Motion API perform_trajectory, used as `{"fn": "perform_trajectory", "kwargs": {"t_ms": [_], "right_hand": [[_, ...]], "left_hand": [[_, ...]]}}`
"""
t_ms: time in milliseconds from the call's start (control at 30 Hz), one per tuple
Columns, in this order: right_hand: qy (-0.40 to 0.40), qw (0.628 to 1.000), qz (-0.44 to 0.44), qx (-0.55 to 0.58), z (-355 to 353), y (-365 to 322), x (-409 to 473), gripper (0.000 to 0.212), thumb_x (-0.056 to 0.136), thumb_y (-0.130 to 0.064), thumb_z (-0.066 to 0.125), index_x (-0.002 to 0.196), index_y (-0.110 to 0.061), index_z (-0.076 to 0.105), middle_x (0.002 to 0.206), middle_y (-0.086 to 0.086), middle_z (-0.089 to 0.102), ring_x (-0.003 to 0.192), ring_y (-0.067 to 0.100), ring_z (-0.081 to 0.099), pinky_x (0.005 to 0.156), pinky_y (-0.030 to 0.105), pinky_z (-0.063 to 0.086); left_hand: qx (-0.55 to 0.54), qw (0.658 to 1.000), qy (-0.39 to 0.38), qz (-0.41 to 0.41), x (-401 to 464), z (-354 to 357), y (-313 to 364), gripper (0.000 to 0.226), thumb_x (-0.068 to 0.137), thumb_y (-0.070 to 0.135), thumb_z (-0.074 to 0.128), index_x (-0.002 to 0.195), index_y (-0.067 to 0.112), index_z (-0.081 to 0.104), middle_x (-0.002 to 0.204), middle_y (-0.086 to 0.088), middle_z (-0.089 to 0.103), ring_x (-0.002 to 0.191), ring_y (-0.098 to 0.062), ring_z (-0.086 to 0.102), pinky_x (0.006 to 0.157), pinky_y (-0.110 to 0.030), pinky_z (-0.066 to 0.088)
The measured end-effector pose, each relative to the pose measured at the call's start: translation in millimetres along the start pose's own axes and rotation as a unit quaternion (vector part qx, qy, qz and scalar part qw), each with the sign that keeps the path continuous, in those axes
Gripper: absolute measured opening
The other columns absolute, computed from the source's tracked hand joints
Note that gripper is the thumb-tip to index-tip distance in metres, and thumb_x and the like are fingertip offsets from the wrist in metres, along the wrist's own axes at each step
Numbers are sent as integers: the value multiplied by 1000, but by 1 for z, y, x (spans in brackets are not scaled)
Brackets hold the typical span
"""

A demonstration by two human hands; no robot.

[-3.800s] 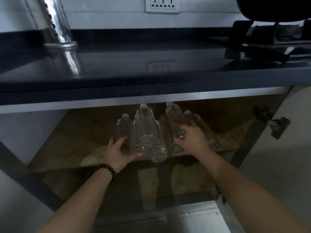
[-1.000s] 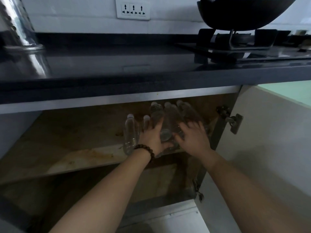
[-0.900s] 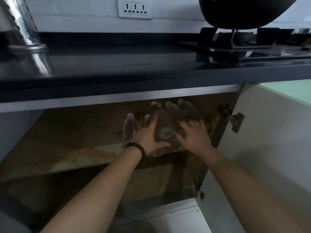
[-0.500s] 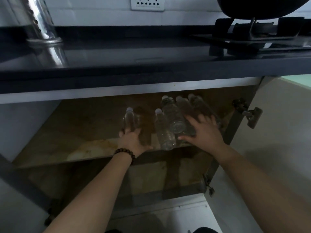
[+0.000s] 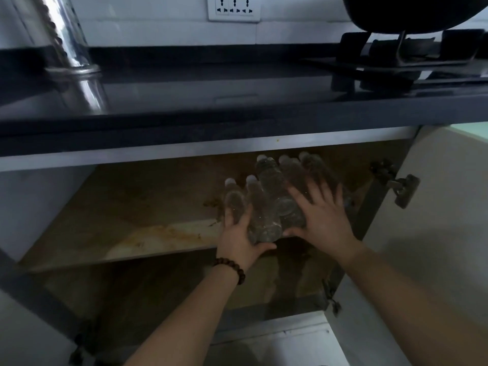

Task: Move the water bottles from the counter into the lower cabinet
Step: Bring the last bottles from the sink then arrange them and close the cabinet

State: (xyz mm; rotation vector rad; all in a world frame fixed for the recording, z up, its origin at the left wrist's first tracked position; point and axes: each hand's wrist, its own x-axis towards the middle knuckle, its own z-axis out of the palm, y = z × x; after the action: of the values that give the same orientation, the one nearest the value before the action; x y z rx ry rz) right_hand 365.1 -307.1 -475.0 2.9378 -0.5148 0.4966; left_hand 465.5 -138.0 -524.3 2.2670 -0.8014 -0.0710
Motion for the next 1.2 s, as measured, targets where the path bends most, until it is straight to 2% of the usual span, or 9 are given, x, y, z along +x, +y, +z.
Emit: {"fn": "perform_trajectory", "kwargs": {"t_ms": [100, 233, 500, 633, 733, 867, 967, 1067, 1200], "right_hand": [[-9, 1000, 8, -11, 8, -5, 1, 105, 68, -74, 59, 146, -43, -3, 155, 6, 22, 142, 39, 11, 112, 66, 1], [16, 998, 41, -37, 16, -12, 7, 96, 71, -68, 60, 147, -41, 7, 149, 6, 31, 139, 41, 18, 111, 67, 1], [8, 998, 57, -18, 16, -14, 19, 99, 76, -69, 54, 147, -39, -7, 159, 5, 7, 144, 38, 1, 112, 66, 0], [176, 965, 124, 152, 23, -30, -29, 88, 84, -62, 52, 151, -23, 11, 159, 11, 7, 147, 28, -1, 117, 50, 3], [96, 951, 166, 242, 48, -64, -68, 92, 87, -67, 37, 152, -16, -3, 159, 9, -13, 147, 22, -13, 119, 43, 4], [-7, 953, 181, 242, 72, -78, -55, 93, 84, -72, 16, 149, -12, -14, 153, 8, -28, 143, 19, -24, 119, 39, -9], [-21, 952, 185, 242, 70, -78, -39, 87, 88, -67, 15, 148, -12, -16, 151, 7, -30, 142, 19, -25, 113, 35, -18], [-16, 948, 172, 267, 67, -72, -42, 78, 94, -59, 23, 150, -15, -10, 154, 4, -25, 140, 14, -24, 114, 34, -16], [76, 923, 232, 296, 65, -61, -60, 78, 93, -58, 26, 152, -15, -3, 159, 2, -15, 145, 15, -12, 118, 33, -6]], "left_hand": [[19, 999, 26, 2, 13, 4, -6, 94, 61, 57, 81, 142, 38, 37, 160, -3, 11, 143, -24, 24, 112, -39, 36], [50, 999, 16, -1, 28, 5, -9, 86, 62, 58, 79, 138, 37, 44, 158, -2, 17, 141, -30, 27, 111, -45, 38], [74, 997, -14, -7, 49, -1, -12, 82, 64, 63, 75, 138, 41, 44, 156, -10, 24, 134, -32, 37, 109, -45, 39], [130, 991, -10, 1, 50, 1, -15, 86, 65, 73, 66, 140, 42, 39, 157, -11, 21, 140, -37, 28, 111, -50, 33], [170, 985, -13, 17, 49, 0, -13, 86, 70, 73, 62, 144, 42, 31, 161, -10, 11, 147, -34, 7, 116, -51, 18], [121, 992, -33, 9, 52, 0, -16, 85, 69, 71, 64, 143, 40, 36, 160, -11, 14, 146, -33, 12, 117, -44, 21], [126, 992, -28, 10, 52, 1, -16, 86, 69, 70, 65, 144, 41, 34, 161, -9, 12, 147, -32, 8, 118, -45, 22], [124, 992, -26, 8, 50, -1, -13, 84, 72, 65, 68, 145, 40, 34, 160, -8, 13, 147, -32, 10, 116, -43, 25], [115, 993, -21, 12, 49, -1, -15, 83, 72, 64, 69, 144, 39, 36, 161, -8, 10, 147, -31, 8, 117, -43, 24]]}}
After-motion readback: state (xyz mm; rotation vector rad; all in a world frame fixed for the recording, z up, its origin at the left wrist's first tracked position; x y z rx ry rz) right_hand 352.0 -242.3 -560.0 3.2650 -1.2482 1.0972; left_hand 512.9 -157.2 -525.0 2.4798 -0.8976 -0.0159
